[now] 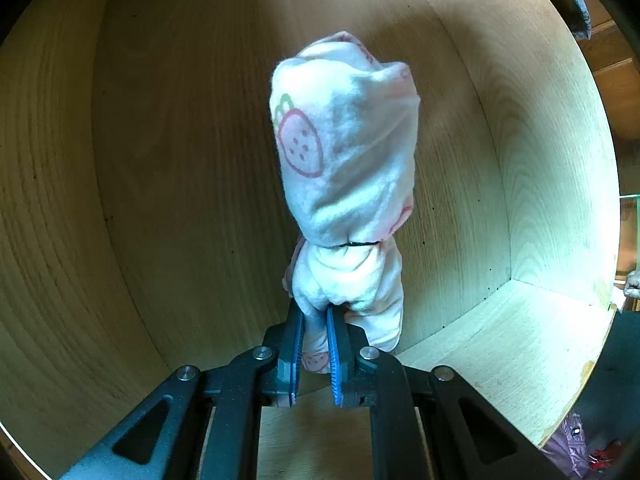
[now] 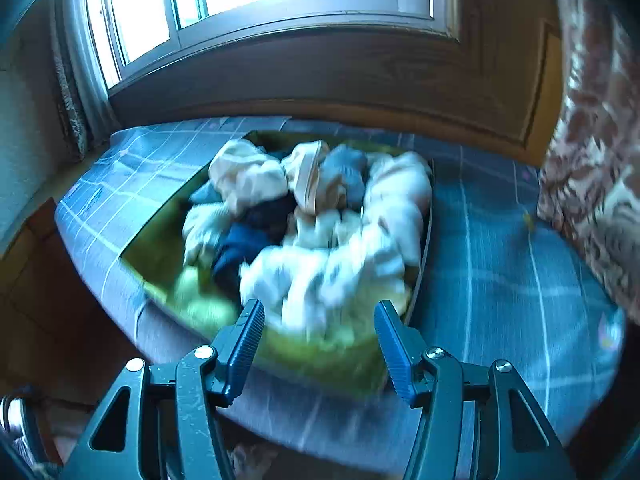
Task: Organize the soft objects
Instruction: 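Carry the strawberry socks over the gold box with the left gripper while the right returns over the drawer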
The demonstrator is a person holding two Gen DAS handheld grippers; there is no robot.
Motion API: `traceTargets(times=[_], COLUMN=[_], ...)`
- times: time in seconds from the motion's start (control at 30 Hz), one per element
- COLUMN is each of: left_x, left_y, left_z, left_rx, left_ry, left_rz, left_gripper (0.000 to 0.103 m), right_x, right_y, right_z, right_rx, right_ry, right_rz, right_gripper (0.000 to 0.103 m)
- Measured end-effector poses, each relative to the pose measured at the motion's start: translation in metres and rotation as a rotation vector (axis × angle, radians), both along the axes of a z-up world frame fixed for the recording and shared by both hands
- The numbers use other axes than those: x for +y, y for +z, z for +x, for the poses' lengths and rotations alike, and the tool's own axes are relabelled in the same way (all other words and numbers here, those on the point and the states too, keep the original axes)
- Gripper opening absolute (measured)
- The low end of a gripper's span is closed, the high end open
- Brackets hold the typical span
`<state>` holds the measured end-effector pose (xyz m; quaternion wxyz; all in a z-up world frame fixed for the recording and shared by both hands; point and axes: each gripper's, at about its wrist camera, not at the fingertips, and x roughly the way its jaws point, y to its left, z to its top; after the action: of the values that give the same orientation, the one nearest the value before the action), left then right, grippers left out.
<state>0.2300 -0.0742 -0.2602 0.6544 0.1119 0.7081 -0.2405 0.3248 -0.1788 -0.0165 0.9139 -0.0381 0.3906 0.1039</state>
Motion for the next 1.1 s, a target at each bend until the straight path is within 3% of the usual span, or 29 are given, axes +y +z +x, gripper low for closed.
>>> traceTargets(times=[0.43, 0.93, 1.1], left_x=[0.005, 0.030, 0.037], left_y=[0.004, 0.027, 0.040], left_z=[-0.004, -0.014, -0.017], left_rx=[-0.017, -0.125, -0.173], left_ry=[0.015, 0.107, 0.143], left_rz=[-0.011, -0.092, -0.158], left_gripper=[0.010, 0.008, 0.007], right_x=[-0.024, -0.019, -0.013], right_y=[-0.068, -0.137, -0.153], right_z=[-0.095, -0.142, -0.154], right_rx=[0.104, 0.186, 0.207], right_ry=[-0.012, -0.080, -0.084], right_rz=[0.029, 0.041, 0.047], right_gripper=[0.062, 0.062, 0.062])
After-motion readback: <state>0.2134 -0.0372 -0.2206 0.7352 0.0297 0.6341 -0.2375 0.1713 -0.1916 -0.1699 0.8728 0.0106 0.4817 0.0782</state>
